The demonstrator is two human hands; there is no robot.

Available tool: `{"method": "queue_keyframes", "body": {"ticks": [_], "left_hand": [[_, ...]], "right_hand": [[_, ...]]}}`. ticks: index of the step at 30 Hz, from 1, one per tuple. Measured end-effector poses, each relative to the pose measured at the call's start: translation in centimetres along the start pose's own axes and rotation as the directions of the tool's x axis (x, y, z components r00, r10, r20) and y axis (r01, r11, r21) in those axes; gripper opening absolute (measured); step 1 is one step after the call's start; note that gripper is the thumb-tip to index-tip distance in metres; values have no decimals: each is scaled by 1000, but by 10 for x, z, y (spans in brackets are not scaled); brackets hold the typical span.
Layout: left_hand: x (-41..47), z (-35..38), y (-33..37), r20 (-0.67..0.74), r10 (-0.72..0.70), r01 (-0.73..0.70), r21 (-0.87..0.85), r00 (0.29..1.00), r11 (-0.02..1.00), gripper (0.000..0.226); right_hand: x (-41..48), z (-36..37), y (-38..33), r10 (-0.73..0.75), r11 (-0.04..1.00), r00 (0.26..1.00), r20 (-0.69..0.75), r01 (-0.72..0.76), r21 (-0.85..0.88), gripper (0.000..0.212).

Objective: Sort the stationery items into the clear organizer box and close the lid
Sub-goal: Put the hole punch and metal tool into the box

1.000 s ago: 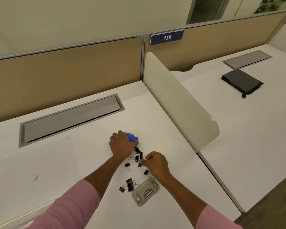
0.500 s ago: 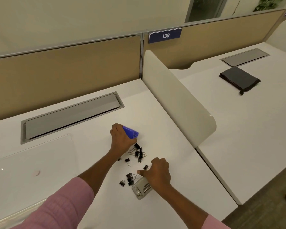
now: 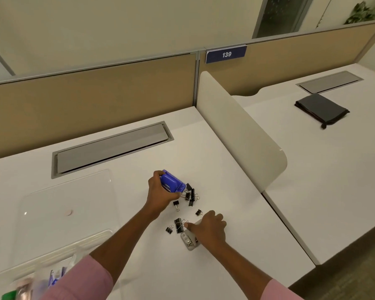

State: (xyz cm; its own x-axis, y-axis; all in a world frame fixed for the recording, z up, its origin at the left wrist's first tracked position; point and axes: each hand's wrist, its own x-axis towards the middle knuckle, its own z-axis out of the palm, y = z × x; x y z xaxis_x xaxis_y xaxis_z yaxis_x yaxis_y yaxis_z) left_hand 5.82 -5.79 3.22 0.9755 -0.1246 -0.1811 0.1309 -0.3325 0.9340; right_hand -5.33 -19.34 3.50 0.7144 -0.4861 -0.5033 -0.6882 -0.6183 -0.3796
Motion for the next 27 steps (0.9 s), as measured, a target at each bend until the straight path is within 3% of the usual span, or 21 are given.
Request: {"method": "queue_keyframes", "body": {"ticks": [6, 9, 13, 20, 27], "left_hand": [[-21, -16, 0, 26, -50, 53, -106, 998, 993, 80], [-34, -23, -1, 56, -32, 38, -101, 998, 994, 80], [-54, -34, -2, 92, -16, 26, -104, 996, 994, 79], [-90, -60, -13, 109, -4, 15, -96, 994, 995, 79], [-118, -101, -20, 83, -11, 19, -98, 996, 995, 79]], "right_hand": [[-1, -2, -2, -27, 999, 1000, 11, 27, -20, 79], [-1, -4, 0, -31, 999, 999, 36, 32, -36, 69], [-6, -8, 1, -127, 976, 992, 15, 127, -178, 49], [-6, -6, -2, -220, 923, 975, 33, 219, -316, 49], [-1, -3, -4, -201, 939, 979, 29, 201, -279, 37]]}}
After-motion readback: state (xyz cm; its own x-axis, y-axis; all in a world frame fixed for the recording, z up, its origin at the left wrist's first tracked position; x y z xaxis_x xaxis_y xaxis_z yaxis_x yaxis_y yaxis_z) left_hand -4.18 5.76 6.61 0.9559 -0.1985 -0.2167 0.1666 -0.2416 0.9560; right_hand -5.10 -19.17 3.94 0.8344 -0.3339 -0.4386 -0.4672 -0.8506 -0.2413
